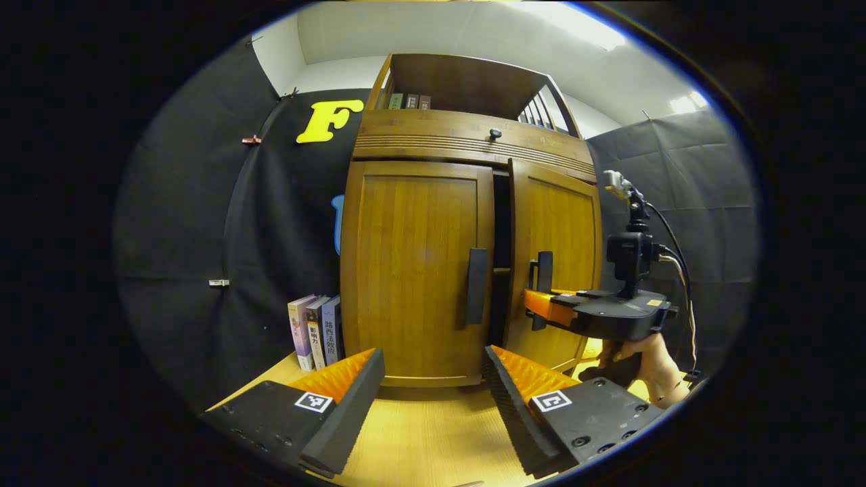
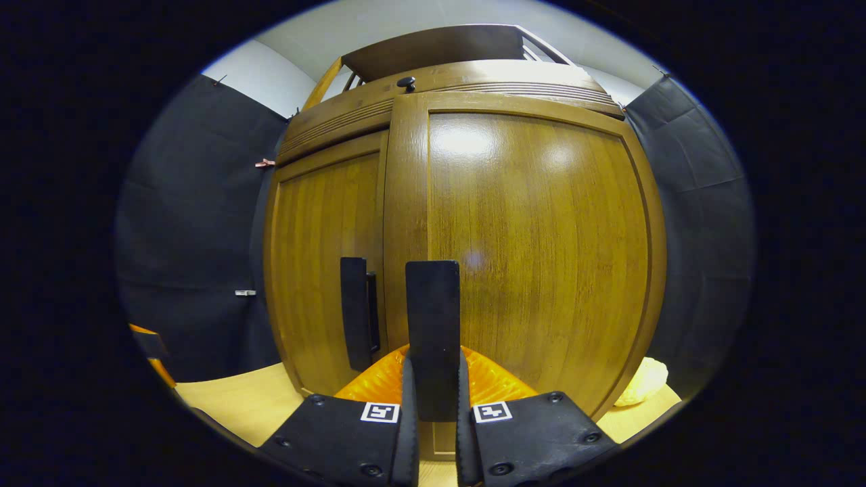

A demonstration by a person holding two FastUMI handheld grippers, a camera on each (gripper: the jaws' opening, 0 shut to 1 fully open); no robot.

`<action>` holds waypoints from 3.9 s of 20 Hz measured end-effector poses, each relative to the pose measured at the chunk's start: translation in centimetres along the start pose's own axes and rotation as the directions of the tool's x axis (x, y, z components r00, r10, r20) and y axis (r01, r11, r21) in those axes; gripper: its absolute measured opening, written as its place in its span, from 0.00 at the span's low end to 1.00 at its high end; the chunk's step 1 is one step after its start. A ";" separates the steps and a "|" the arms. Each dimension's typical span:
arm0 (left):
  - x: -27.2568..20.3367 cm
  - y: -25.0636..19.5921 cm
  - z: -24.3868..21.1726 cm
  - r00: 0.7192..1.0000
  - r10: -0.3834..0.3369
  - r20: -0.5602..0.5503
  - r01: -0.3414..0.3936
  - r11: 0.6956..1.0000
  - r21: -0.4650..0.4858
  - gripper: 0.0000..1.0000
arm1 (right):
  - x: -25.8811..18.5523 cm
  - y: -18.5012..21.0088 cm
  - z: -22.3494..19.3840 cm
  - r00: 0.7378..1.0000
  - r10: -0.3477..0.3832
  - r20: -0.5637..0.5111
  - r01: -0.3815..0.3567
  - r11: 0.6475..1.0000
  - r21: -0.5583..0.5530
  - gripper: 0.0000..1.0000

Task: Open the right door of the double-door shoe cabinet with the right hand, and open the left door with the left hand.

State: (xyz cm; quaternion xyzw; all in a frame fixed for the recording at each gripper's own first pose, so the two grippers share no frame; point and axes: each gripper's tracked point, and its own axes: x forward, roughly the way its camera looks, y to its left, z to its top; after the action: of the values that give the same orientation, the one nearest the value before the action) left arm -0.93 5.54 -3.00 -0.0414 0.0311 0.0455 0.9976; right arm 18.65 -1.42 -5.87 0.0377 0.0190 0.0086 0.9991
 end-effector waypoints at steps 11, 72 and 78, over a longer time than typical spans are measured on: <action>-1.6 -3.5 0.1 0.999 -0.035 0.011 0.035 0.999 -0.005 0.91 | -10.0 -2.8 1.0 0.999 0.036 0.005 -0.036 0.998 -0.056 0.25; 23.0 -6.7 2.6 0.987 -0.027 0.161 0.017 0.997 0.069 0.87 | -33.3 -27.4 4.7 0.879 -0.472 0.071 0.477 0.868 -0.139 0.90; 25.0 -6.1 1.5 0.991 -0.003 0.133 0.002 1.000 0.004 0.60 | -35.0 -27.9 4.9 0.865 -0.496 0.068 0.501 0.860 -0.095 0.87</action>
State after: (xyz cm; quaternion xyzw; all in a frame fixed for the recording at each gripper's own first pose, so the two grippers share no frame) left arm 24.53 1.79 -2.63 -0.0366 -0.0355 0.0469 0.9976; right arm -15.72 -30.22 -1.84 -0.0233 0.0072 -0.2498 0.9680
